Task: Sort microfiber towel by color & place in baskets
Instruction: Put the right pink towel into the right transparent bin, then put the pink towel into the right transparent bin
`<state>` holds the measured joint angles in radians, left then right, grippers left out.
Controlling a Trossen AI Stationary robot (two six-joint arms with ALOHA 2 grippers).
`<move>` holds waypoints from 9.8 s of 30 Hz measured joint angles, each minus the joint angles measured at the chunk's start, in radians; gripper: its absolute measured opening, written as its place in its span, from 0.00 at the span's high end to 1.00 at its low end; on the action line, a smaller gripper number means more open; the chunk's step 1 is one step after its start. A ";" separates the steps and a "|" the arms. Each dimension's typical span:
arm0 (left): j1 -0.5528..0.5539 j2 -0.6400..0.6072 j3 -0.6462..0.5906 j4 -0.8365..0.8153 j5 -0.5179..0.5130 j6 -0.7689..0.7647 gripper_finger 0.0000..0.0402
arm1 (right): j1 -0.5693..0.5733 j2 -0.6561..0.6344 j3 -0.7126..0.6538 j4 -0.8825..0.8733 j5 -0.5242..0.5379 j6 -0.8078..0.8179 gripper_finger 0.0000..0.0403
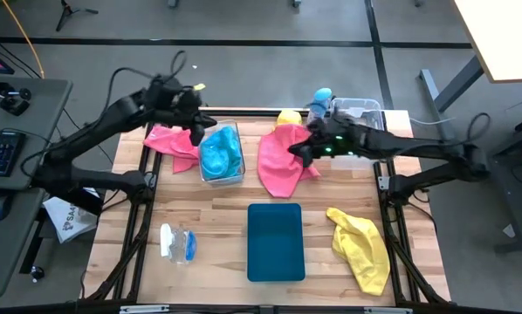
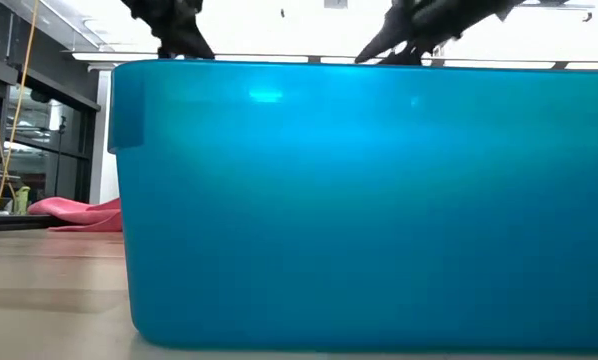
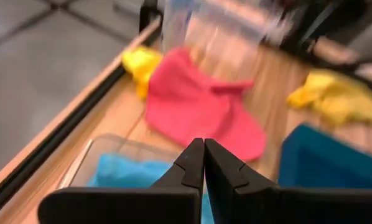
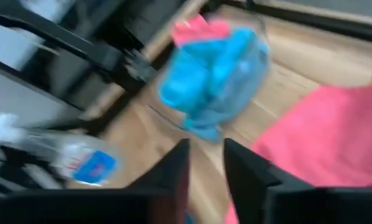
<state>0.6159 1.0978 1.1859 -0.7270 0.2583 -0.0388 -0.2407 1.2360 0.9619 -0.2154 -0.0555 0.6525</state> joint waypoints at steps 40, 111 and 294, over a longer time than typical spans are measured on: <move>-0.017 -0.189 -0.165 0.142 0.001 -0.143 1.00 | 0.026 0.665 0.430 -0.589 0.179 0.091 0.95; -0.140 -0.189 -0.165 0.620 0.211 -0.193 1.00 | -0.659 -0.040 0.276 -0.984 0.133 -0.387 1.00; -0.307 0.395 0.279 0.569 -0.059 0.250 1.00 | 0.103 0.056 0.299 -0.004 0.403 -0.897 0.52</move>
<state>0.3084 1.4929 1.4651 -0.1577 0.1997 0.2111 -0.1379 1.2919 1.2610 -0.2190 0.3473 -0.2441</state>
